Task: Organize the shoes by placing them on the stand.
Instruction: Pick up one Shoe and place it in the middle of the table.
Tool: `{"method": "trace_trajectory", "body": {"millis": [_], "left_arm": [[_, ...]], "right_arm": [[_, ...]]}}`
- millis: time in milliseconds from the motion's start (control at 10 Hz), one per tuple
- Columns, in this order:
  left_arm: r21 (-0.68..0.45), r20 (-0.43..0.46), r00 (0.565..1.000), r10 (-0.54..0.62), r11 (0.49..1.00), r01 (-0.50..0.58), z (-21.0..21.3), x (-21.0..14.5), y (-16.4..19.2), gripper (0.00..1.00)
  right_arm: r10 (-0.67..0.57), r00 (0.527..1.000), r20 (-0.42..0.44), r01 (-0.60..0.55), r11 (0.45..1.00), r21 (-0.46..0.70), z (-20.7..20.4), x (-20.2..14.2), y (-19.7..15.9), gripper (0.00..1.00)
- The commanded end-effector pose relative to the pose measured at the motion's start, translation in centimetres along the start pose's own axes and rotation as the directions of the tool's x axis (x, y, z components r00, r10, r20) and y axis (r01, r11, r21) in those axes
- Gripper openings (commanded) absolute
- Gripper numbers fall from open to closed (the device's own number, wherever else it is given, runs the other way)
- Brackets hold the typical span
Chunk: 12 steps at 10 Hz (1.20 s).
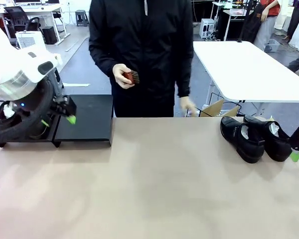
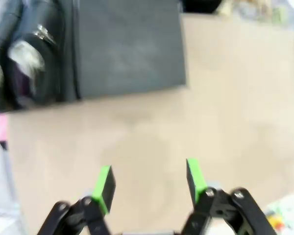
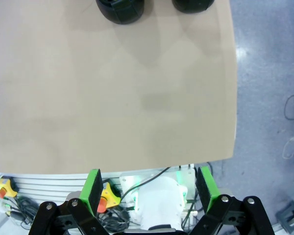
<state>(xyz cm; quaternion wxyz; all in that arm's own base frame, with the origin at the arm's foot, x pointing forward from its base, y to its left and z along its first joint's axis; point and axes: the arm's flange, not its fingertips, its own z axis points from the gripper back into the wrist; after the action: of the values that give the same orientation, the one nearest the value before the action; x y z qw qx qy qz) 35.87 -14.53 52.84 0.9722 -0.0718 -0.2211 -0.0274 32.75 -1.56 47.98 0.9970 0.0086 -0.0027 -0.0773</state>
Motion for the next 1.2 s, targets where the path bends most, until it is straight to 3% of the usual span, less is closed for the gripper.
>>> {"method": "trace_trajectory", "body": {"millis": [0, 200, 400, 500, 600, 1100], "left_arm": [[-0.07, -0.156, 0.988, -0.002, 0.997, -0.009, 2.6, -1.6, 0.9, 0.76], [-0.124, -0.169, 0.986, 0.011, 0.992, -0.032, 4.3, -1.4, 1.8, 0.76], [-0.138, -0.163, 0.983, 0.083, 0.985, -0.106, 4.3, -1.0, 3.4, 0.76], [-0.119, -0.15, 0.979, 0.136, 0.981, -0.155, 3.8, -0.6, 4.4, 0.76], [-0.119, -0.166, 0.985, 0.05, 0.99, -0.071, 4.8, -1.6, 2.7, 0.76], [-0.119, -0.166, 0.985, 0.05, 0.99, -0.071, 4.8, -1.6, 2.7, 0.76]], "right_arm": [[0.093, 0.995, 0.033, -0.092, 0.996, -0.01, 1.3, -0.7, 0.7, 1.0], [0.271, 0.962, 0.044, -0.27, 0.962, -0.034, 3.1, 0.6, 2.6, 1.0], [0.442, 0.897, 0.004, -0.442, 0.896, -0.041, 4.2, 5.6, 4.4, 1.0], [0.481, 0.876, 0.025, -0.481, 0.877, -0.02, 4.0, 8.2, 5.7, 1.0], [0.334, 0.941, 0.047, -0.333, 0.942, -0.029, 3.6, 1.8, 4.6, 1.0], [0.334, 0.941, 0.047, -0.333, 0.942, -0.029, 3.6, 1.8, 4.6, 1.0]]}}
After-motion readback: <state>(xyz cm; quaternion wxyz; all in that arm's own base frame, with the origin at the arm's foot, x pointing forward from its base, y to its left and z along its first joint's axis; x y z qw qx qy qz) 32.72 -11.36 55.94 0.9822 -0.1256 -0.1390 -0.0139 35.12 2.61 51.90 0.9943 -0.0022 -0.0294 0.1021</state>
